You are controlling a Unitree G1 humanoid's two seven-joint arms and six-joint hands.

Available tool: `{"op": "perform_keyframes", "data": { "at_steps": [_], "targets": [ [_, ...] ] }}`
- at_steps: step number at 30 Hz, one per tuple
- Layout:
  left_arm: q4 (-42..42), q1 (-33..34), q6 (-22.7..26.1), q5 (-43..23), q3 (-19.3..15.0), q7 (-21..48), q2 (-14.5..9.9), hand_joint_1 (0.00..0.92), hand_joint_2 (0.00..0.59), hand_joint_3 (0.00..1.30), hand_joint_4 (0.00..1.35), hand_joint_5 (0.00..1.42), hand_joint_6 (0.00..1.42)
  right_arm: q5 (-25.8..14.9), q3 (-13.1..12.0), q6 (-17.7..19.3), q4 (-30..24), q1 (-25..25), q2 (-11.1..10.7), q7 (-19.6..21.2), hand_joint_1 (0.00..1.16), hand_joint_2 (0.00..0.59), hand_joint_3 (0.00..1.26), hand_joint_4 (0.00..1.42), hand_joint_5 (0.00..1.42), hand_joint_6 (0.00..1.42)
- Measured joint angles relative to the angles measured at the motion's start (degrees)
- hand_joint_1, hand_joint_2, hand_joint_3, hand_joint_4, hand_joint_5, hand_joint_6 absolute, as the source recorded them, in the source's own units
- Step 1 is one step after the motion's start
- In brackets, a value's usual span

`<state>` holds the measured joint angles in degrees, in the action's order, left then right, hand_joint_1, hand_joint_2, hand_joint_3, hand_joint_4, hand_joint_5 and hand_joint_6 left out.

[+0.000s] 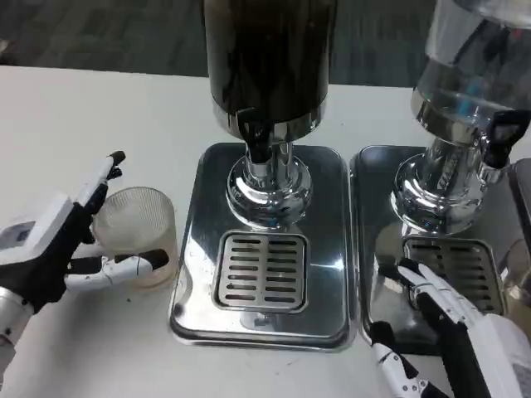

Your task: Grasp the cup under the faucet to collect the drink, then remove the cup.

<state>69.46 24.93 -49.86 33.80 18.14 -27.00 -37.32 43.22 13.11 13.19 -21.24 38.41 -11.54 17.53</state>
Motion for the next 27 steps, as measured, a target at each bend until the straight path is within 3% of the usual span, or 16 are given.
{"op": "perform_keyframes", "data": {
  "at_steps": [2, 7, 11, 20, 27],
  "targets": [
    [0.4, 0.0, -0.5, -0.4, -0.1, -0.1, 0.3, 0.313, 0.093, 0.11, 0.19, 0.49, 0.83, -0.2, -0.2, 0.0, -0.3, 0.3, 0.0, 0.0, 0.3, 0.412, 0.23, 0.12, 0.13, 0.13],
    [0.8, -0.2, -1.3, -1.4, -0.1, -1.1, 1.6, 0.315, 0.12, 0.37, 0.47, 0.75, 1.1, -0.9, -0.4, 0.0, -1.0, 0.9, 0.0, 0.0, 0.3, 0.412, 0.23, 0.13, 0.13, 0.13],
    [0.8, -0.6, -1.5, -1.5, 0.1, -2.9, 1.8, 0.321, 0.136, 0.48, 0.6, 0.87, 1.2, -1.1, -0.4, 0.0, -1.3, 1.1, 0.0, -0.3, 0.3, 0.414, 0.23, 0.14, 0.13, 0.12],
    [0.6, -2.4, -3.5, -1.5, 0.0, -6.7, 1.8, 0.335, 0.142, 0.55, 0.67, 0.95, 1.27, -1.3, -0.4, 0.0, -1.4, 1.1, 0.0, -0.7, 0.3, 0.417, 0.22, 0.14, 0.13, 0.11],
    [-0.7, -3.9, -5.3, -1.5, -1.4, -7.4, 0.1, 0.34, 0.142, 0.55, 0.68, 0.97, 1.28, -1.5, 0.2, 0.1, -1.3, 0.9, 0.0, -0.7, 0.3, 0.42, 0.22, 0.14, 0.13, 0.11]
  ]
}}
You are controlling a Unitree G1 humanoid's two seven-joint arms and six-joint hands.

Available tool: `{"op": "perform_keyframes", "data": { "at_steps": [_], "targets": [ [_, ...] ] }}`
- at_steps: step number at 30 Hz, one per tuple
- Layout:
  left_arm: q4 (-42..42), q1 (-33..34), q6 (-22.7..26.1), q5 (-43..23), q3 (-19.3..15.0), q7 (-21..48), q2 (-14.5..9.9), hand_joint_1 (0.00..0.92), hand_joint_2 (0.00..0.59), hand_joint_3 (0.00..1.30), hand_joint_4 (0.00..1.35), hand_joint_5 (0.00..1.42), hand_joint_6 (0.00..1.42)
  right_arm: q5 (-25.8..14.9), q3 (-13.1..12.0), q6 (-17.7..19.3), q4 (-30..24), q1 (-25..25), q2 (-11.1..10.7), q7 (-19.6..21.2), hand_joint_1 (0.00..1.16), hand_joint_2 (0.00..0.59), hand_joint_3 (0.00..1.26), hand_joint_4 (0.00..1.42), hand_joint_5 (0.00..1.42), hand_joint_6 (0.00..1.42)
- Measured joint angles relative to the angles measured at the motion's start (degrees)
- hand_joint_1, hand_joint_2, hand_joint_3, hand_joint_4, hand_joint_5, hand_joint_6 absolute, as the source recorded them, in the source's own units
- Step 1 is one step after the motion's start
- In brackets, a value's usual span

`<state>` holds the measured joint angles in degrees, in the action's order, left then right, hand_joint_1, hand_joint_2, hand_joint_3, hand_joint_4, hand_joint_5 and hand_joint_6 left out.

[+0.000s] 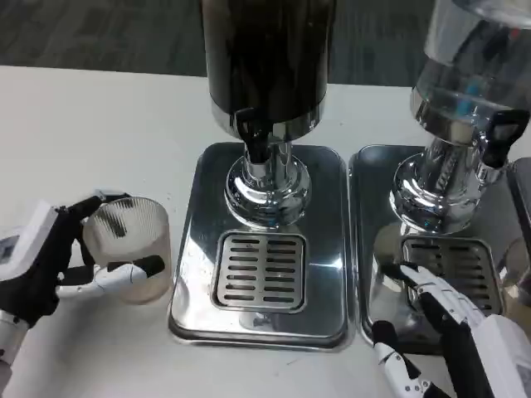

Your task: Grasp the cup under the faucet to collect the drink, then remove the cup.

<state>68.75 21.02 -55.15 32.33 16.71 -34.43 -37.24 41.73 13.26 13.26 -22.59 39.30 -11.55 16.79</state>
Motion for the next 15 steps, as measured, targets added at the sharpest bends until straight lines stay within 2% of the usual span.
{"op": "perform_keyframes", "data": {
  "at_steps": [6, 10, 15],
  "targets": [
    [-2.2, 0.0, -2.4, -0.3, -3.0, -1.6, -1.8, 0.337, 0.139, 0.56, 0.69, 0.97, 1.28, -0.4, 0.3, 0.0, 0.0, -0.2, 0.0, 0.0, 0.3, 0.42, 0.22, 0.14, 0.13, 0.11],
    [-3.1, 0.3, -3.7, -0.3, -4.1, -1.4, -1.9, 0.336, 0.138, 0.57, 0.69, 0.97, 1.28, -0.5, 0.3, 0.0, 0.0, -0.3, 0.0, 0.0, 0.3, 0.424, 0.22, 0.14, 0.13, 0.11],
    [-3.5, 2.5, -4.4, 0.0, -3.7, -0.1, -1.5, 0.335, 0.134, 0.57, 0.69, 0.97, 1.28, -0.5, 0.4, 0.0, 0.0, -0.1, 0.2, 0.4, 0.29, 0.427, 0.22, 0.14, 0.13, 0.11]
  ]
}}
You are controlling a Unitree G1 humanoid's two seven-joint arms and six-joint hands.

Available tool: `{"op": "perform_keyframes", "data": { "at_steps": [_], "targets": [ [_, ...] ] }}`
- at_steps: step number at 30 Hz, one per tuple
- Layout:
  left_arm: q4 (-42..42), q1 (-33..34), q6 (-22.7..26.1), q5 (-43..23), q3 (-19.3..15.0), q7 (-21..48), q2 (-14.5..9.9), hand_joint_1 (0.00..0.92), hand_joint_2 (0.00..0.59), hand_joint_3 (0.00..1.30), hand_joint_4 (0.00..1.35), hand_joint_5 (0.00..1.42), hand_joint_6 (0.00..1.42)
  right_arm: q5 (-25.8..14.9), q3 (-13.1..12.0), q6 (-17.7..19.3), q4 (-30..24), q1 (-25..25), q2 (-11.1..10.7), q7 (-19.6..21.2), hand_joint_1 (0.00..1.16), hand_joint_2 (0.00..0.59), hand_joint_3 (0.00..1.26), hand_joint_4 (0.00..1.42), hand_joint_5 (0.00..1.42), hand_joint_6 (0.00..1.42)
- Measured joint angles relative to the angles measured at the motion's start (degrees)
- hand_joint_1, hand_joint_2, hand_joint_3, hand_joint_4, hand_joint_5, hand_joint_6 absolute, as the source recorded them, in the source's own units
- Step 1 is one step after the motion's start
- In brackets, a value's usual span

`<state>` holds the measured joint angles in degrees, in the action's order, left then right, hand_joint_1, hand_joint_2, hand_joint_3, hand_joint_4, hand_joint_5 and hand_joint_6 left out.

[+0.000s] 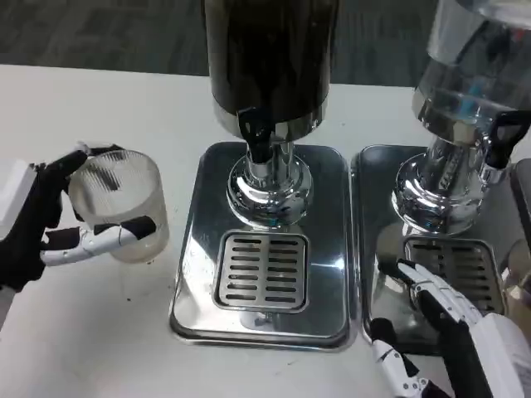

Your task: Grasp the cup under the faucet to collect the drink, then remove the cup.

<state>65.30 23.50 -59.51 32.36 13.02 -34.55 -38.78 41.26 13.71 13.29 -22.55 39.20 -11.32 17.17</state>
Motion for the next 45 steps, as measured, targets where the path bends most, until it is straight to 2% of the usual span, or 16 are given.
{"op": "perform_keyframes", "data": {
  "at_steps": [9, 17, 35, 45],
  "targets": [
    [-0.1, 2.1, -0.2, 2.3, 3.8, 3.0, 4.8, 0.335, 0.134, 0.57, 0.69, 0.97, 1.28, 0.3, 0.1, 0.1, 0.0, 1.5, 0.7, 1.7, 0.29, 0.428, 0.22, 0.14, 0.13, 0.11],
    [0.7, 3.9, 0.3, 4.4, 5.9, 3.1, 6.5, 0.335, 0.134, 0.57, 0.69, 0.97, 1.28, 1.1, 0.5, 0.2, 0.0, 1.8, 1.6, 2.0, 0.28, 0.429, 0.22, 0.14, 0.13, 0.11],
    [3.1, 7.5, 3.8, 6.5, 9.0, 3.3, 10.0, 0.328, 0.128, 0.54, 0.66, 0.94, 1.24, 1.1, 0.5, 0.4, -0.5, 2.8, 1.9, 2.3, 0.28, 0.429, 0.22, 0.14, 0.14, 0.11],
    [3.4, 8.6, 4.2, 6.2, 10.5, 4.8, 11.3, 0.16, 0.051, 0.37, 0.46, 0.7, 0.98, 1.0, 0.6, 0.4, -0.5, 2.4, 1.9, 2.4, 0.28, 0.429, 0.23, 0.14, 0.14, 0.11]
  ]
}}
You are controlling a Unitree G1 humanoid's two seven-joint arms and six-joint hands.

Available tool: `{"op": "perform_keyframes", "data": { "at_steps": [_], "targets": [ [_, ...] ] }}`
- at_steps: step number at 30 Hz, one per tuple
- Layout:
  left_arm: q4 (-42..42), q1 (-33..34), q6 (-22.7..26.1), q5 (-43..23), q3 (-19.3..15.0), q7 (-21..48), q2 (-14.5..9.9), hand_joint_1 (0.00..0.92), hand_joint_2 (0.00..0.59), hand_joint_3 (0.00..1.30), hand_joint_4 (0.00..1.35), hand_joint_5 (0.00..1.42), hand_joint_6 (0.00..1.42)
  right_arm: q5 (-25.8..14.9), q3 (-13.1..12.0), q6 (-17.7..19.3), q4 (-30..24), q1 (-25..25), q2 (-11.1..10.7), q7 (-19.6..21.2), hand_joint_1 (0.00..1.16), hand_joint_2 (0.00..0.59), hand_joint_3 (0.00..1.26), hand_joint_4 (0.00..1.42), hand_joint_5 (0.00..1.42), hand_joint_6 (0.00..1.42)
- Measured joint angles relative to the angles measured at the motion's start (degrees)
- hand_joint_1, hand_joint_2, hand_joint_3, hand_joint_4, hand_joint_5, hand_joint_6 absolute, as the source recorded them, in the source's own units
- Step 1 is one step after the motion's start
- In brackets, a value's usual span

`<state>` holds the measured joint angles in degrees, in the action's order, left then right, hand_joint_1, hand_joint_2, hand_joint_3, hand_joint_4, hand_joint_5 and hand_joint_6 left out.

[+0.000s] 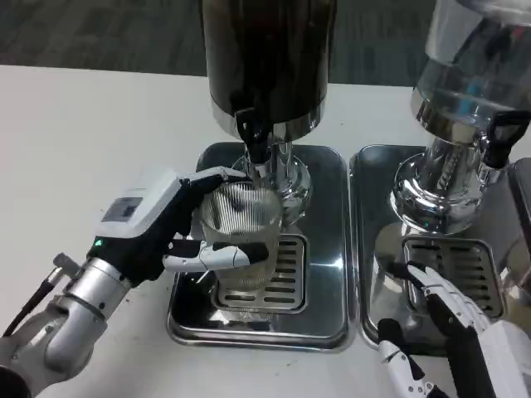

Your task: Grasp the cup under the faucet to collect the drink, then remove the cup.

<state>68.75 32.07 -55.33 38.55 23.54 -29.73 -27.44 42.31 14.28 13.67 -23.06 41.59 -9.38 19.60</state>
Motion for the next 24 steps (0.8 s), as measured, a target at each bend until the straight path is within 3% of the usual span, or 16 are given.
{"op": "perform_keyframes", "data": {
  "at_steps": [4, 9, 15, 17, 24],
  "targets": [
    [0.0, 0.0, -0.1, -0.5, 0.0, 1.4, 0.0, 0.102, 0.028, 0.32, 0.33, 0.51, 0.69, -0.1, 0.1, 0.0, 0.1, -0.8, 0.0, 0.0, 0.28, 0.429, 0.23, 0.14, 0.14, 0.12],
    [-0.6, -0.1, -0.1, 0.0, 0.0, 1.6, -1.0, 0.08, 0.017, 0.29, 0.23, 0.4, 0.54, -0.1, 0.5, 0.0, 0.2, -1.2, 0.0, 0.0, 0.28, 0.429, 0.23, 0.14, 0.14, 0.13],
    [-1.3, -0.1, 0.0, 0.2, 0.1, 1.6, -1.6, 0.047, 0.002, 0.16, 0.01, 0.13, 0.3, -0.3, 0.5, 0.0, 0.2, -1.7, -0.1, 0.0, 0.28, 0.429, 0.23, 0.14, 0.15, 0.13],
    [-1.6, -0.1, 0.3, 0.3, 0.1, 1.6, -1.7, 0.03, 0.0, 0.11, 0.0, 0.01, 0.21, -0.5, 0.5, 0.0, 0.2, -1.9, -0.1, 0.0, 0.28, 0.429, 0.23, 0.14, 0.15, 0.13],
    [-3.2, -0.9, 2.0, 0.4, 0.1, 1.5, -2.6, 0.011, 0.0, 0.0, 0.0, 0.0, 0.11, -1.1, 0.5, 0.0, 0.4, -2.7, -0.3, -0.4, 0.28, 0.429, 0.23, 0.14, 0.15, 0.13]
  ]
}}
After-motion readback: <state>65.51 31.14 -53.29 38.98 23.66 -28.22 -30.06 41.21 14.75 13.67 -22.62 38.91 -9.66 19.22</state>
